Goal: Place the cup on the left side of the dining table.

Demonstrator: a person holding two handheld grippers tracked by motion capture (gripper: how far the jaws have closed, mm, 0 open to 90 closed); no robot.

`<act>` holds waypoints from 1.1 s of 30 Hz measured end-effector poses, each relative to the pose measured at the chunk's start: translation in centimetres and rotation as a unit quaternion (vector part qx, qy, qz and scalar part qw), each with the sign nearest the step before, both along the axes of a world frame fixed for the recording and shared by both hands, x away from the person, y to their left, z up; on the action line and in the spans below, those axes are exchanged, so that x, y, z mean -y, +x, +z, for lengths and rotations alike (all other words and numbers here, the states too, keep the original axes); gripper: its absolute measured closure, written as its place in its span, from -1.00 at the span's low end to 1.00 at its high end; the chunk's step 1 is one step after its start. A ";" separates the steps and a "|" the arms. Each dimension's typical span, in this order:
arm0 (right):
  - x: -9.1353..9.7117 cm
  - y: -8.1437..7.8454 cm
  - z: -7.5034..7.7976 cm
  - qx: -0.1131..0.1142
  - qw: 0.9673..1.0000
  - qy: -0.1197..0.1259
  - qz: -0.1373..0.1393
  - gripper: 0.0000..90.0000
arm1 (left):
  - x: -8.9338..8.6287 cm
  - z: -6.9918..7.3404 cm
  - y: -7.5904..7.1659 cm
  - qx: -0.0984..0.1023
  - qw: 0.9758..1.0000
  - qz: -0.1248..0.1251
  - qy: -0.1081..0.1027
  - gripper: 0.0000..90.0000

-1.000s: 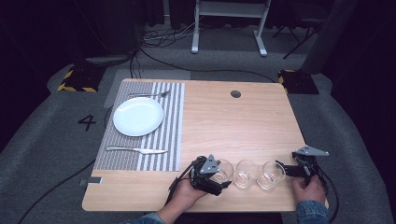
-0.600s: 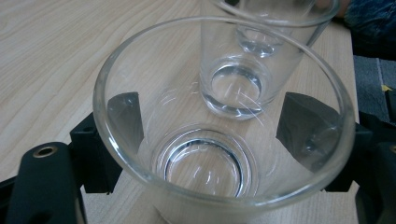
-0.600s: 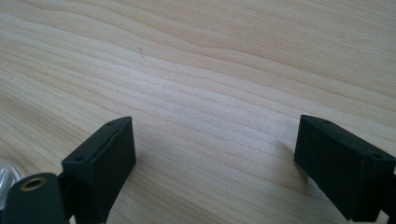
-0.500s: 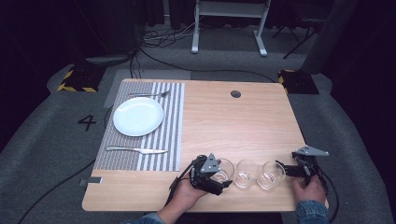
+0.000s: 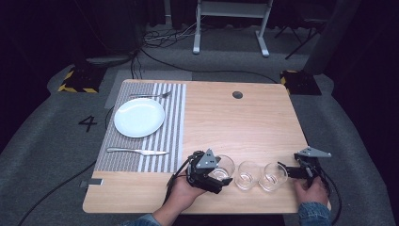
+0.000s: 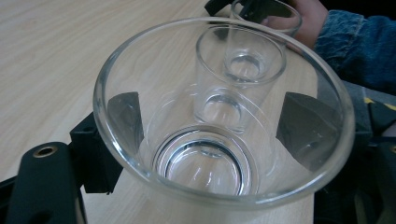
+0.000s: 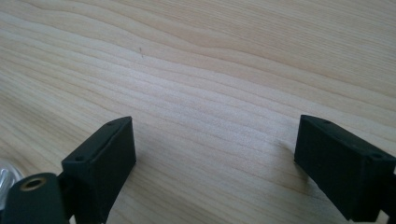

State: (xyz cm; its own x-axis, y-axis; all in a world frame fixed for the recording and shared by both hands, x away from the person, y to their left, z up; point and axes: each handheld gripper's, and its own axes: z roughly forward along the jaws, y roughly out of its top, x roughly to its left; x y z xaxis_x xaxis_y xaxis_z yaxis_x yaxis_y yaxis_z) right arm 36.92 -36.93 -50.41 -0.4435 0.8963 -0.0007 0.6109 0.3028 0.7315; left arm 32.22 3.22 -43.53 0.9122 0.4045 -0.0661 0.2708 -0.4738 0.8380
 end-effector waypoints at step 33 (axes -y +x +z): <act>0.0 0.1 0.0 0.001 1.000 0.000 0.000 -0.72 | -7.9 4.8 4.2 0.023 0.991 0.121 -0.044 -0.56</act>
